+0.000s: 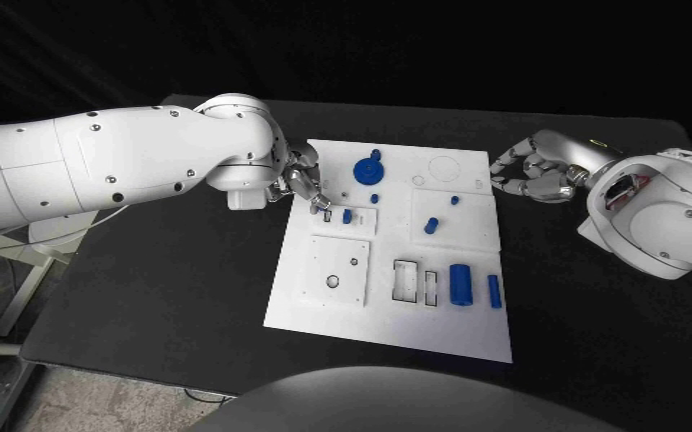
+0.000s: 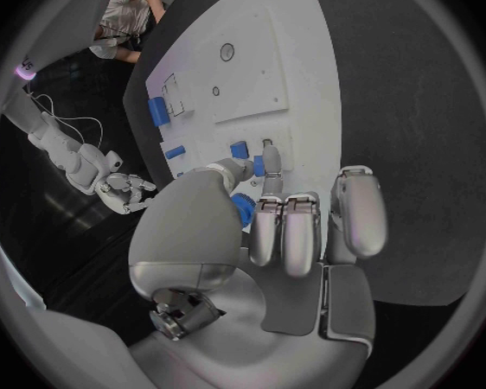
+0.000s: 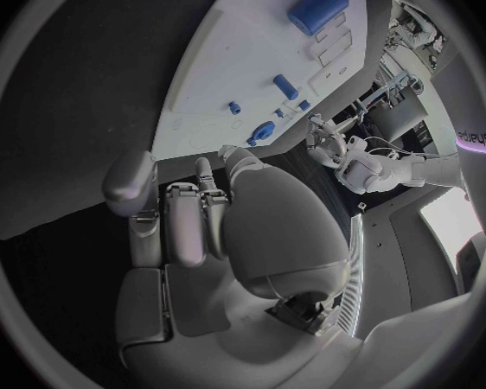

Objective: Assemble the parts on the task board

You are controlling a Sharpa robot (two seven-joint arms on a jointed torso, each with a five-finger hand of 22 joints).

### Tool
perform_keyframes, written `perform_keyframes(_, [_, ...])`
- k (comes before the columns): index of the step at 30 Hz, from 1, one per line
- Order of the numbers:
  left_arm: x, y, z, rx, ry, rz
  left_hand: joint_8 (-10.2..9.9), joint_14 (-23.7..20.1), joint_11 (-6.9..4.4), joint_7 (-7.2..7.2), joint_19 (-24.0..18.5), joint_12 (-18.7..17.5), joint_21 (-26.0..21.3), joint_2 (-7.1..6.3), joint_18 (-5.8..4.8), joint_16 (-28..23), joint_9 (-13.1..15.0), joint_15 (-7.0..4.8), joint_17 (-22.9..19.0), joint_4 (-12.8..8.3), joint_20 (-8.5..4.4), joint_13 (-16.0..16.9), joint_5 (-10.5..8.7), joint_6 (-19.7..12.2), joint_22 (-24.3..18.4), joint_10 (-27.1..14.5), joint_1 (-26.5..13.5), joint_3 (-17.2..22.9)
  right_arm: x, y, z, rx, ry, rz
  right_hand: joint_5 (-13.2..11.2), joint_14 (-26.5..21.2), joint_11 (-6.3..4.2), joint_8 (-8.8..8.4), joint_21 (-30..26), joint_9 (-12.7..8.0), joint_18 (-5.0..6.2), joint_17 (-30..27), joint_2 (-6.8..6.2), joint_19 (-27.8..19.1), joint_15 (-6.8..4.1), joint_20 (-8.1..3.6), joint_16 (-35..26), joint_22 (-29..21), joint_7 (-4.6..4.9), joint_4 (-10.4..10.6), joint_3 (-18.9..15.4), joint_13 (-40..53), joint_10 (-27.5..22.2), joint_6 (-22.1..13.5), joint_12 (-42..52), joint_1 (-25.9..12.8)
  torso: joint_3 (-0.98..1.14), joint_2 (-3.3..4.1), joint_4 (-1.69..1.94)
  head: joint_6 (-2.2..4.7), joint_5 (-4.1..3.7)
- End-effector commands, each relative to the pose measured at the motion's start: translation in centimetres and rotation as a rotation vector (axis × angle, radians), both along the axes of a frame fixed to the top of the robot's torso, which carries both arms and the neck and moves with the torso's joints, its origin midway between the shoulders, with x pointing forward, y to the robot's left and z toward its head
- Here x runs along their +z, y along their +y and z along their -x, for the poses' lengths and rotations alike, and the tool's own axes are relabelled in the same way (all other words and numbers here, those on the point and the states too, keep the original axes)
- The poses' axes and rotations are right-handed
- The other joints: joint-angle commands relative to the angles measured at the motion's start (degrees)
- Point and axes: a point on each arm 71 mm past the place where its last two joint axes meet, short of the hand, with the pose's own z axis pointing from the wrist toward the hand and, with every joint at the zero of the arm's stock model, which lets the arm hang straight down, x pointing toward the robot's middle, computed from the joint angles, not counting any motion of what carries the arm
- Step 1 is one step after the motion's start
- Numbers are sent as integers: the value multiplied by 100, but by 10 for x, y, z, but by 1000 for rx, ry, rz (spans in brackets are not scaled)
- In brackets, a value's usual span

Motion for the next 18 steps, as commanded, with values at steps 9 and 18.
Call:
perform_keyframes(9, [-4, -8, -3, -52, 56, -55, -93, 593, 21, 1, -75, 13, -91, 4, 66, 14, -33, 14, 1510, -204, 13, 1507, -276, -10, 1057, 589, -208, 247, -4, 1, 0, -3, 15, 5, 30, 286, -2, -24, -20, -9, 34, -9, -4, -27, 23, 2, -25, 599, 9, 6, 36, 870, 160, 44, -39, 52, -4, 4, 2, 0, 12])
perform_keyframes(18, [-6, -14, -6, -66, 46, -71, -109, 593, 23, 3, -80, 13, -99, 10, 68, 14, -40, 17, 1510, -252, 17, 1507, -300, -19, 1055, 589, -226, 288, -4, 1, 0, -1, 13, 2, 30, 286, -2, -24, -20, -9, 34, -9, -4, -27, 23, 2, -25, 599, 9, 6, 36, 870, 160, 44, -39, 52, -4, 6, 3, 0, 12])
